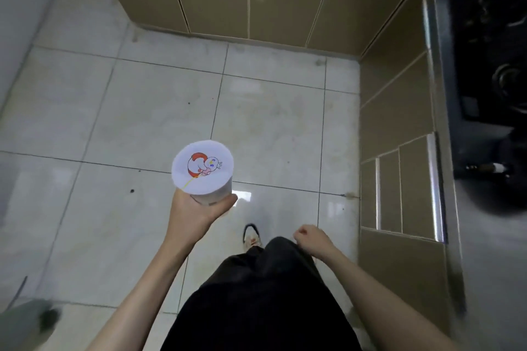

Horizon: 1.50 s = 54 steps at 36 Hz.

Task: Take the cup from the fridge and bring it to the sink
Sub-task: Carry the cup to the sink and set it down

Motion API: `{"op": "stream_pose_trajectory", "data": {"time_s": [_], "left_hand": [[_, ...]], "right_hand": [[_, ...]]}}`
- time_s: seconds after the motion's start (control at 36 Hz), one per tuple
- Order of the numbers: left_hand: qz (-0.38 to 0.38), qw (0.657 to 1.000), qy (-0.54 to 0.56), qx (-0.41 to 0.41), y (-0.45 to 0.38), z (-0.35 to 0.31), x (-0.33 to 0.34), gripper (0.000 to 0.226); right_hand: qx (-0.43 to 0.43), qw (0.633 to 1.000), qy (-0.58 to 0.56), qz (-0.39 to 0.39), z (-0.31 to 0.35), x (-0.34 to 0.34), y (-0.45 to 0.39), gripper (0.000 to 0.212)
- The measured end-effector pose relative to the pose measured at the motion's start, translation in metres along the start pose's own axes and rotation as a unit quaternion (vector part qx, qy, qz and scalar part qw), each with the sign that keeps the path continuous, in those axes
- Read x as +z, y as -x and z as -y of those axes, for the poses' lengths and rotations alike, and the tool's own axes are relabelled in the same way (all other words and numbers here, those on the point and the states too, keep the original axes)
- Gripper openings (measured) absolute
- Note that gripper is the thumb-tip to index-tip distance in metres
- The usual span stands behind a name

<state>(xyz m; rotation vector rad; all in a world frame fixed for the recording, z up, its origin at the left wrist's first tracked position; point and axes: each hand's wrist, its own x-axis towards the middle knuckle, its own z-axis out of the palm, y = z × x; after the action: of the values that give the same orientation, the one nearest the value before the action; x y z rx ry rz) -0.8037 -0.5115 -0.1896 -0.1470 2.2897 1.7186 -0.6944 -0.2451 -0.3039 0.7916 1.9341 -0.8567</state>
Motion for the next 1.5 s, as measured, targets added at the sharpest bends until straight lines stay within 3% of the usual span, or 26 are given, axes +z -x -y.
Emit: {"op": "stream_pose_trajectory", "data": {"time_s": [0.19,0.36,0.53,0.67,0.83,0.92,1.19,1.36,1.5], "left_hand": [[-0.055,0.998,0.018,0.019,-0.135,-0.034,-0.047,0.046],[-0.103,0.994,0.024,-0.003,-0.262,-0.046,-0.09,0.043],[-0.171,0.984,0.034,-0.038,-0.362,-0.068,-0.148,0.055],[-0.197,0.977,0.054,-0.058,-0.428,-0.093,-0.208,0.047],[-0.208,0.975,0.056,-0.061,-0.536,-0.096,-0.279,0.055],[-0.193,0.979,0.05,-0.038,-0.611,-0.093,-0.318,0.05],[-0.101,0.994,-0.004,0.032,-0.851,-0.141,-0.419,0.031],[-0.075,0.995,-0.025,0.065,-0.975,-0.178,-0.457,0.033],[-0.075,0.994,-0.04,0.063,-1.069,-0.186,-0.48,0.042]], "right_hand": [[0.069,0.996,0.052,0.02,0.064,-0.063,-0.051,0.015],[0.087,0.992,0.076,0.042,0.175,-0.114,-0.131,0.014],[0.038,0.991,0.106,0.067,0.349,-0.149,-0.198,0.019],[-0.049,0.989,0.117,0.074,0.524,-0.173,-0.228,0.022],[-0.132,0.986,0.079,0.067,0.709,-0.186,-0.281,0.027],[-0.131,0.987,0.078,0.046,0.776,-0.195,-0.314,0.028],[0.004,0.999,0.048,0.01,0.882,-0.247,-0.368,0.019],[0.081,0.996,0.015,0.032,0.934,-0.275,-0.417,0.02],[0.088,0.994,0.023,0.056,1.016,-0.297,-0.476,0.021]]}}
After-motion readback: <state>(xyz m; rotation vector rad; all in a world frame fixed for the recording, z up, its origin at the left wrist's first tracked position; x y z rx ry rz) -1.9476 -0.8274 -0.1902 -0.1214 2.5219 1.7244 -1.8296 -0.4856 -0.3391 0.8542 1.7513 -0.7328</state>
